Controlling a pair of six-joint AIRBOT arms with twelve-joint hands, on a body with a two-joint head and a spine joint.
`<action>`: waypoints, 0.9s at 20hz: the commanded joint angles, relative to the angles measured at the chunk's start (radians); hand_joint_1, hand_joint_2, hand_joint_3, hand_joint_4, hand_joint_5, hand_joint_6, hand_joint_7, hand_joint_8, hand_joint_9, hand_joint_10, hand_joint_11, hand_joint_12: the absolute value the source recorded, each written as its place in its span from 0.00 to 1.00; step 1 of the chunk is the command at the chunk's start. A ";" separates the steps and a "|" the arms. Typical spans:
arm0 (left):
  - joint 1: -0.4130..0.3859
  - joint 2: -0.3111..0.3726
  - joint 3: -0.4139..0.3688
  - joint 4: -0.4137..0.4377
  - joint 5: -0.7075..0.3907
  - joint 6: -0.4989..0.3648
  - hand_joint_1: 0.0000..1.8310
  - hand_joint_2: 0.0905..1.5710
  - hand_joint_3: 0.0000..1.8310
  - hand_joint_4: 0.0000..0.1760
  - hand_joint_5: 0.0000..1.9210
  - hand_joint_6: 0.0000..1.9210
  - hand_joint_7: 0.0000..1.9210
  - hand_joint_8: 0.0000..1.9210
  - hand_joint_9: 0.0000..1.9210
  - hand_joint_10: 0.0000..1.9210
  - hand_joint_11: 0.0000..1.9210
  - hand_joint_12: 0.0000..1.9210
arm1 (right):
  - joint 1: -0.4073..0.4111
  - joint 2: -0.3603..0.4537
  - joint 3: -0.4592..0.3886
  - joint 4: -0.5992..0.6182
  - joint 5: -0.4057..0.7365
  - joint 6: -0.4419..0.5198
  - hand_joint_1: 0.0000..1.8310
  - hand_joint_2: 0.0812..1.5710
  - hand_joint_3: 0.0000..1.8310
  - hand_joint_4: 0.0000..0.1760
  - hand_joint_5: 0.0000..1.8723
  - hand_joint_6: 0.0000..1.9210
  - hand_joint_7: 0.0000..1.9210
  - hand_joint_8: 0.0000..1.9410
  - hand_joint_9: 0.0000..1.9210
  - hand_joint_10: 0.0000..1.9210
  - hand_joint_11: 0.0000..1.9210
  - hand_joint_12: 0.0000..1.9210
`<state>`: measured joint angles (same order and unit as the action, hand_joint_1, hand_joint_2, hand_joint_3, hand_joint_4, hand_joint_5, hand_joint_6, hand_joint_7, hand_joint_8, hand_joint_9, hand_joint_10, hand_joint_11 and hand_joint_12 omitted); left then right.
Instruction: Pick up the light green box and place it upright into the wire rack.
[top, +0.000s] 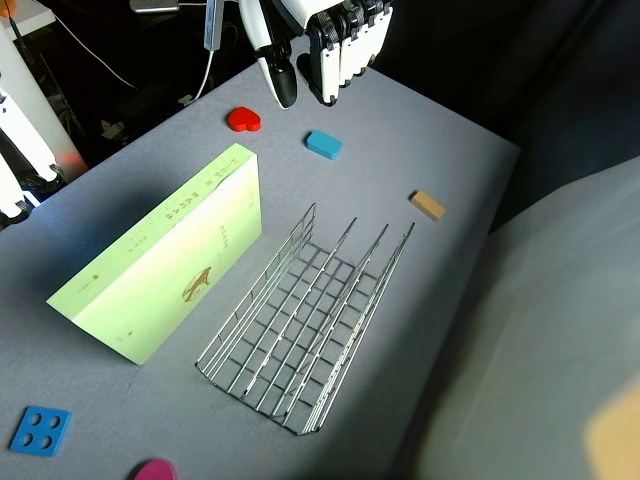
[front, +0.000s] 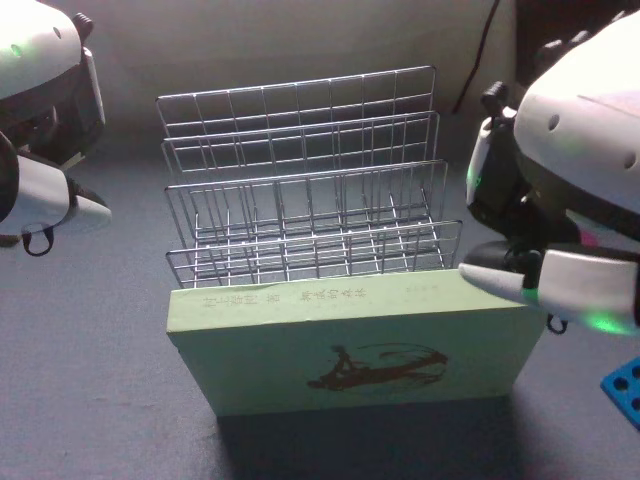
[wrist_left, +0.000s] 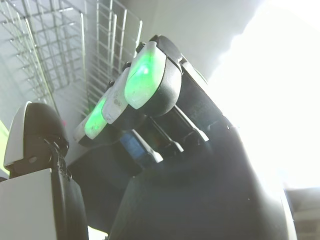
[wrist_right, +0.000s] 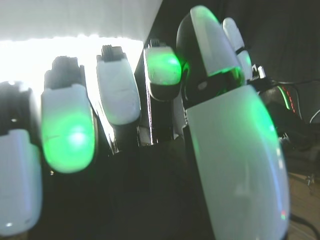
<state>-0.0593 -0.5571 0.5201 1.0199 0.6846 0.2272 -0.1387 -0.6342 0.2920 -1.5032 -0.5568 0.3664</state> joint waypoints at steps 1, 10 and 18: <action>-0.015 0.002 -0.005 0.059 -0.033 0.007 0.04 0.74 0.07 0.67 0.04 0.03 0.04 0.02 0.04 0.03 0.00 0.24 | 0.009 -0.004 -0.005 -0.059 -0.004 0.004 0.00 0.69 0.08 0.22 0.01 0.03 0.03 0.03 0.01 0.03 0.00 0.18; -0.040 0.002 -0.013 0.024 -0.006 0.050 0.04 0.77 0.00 0.67 0.08 0.00 0.05 0.00 0.05 0.00 0.00 0.22 | 0.000 -0.042 -0.008 -0.035 -0.064 0.038 0.00 0.73 0.00 0.24 0.01 0.00 0.03 0.00 0.02 0.00 0.00 0.19; -0.048 0.029 -0.024 0.020 0.000 0.067 0.04 0.76 0.00 0.67 0.08 0.00 0.05 0.00 0.06 0.00 0.00 0.22 | 0.043 -0.257 0.061 0.167 -0.217 -0.111 0.11 0.70 0.00 0.00 0.01 0.00 0.03 0.00 0.04 0.00 0.00 0.22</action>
<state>-0.0948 -0.5343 0.4961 0.9684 0.7238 0.2901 -0.1085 -0.9104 0.3557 -1.2774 -0.7547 0.2584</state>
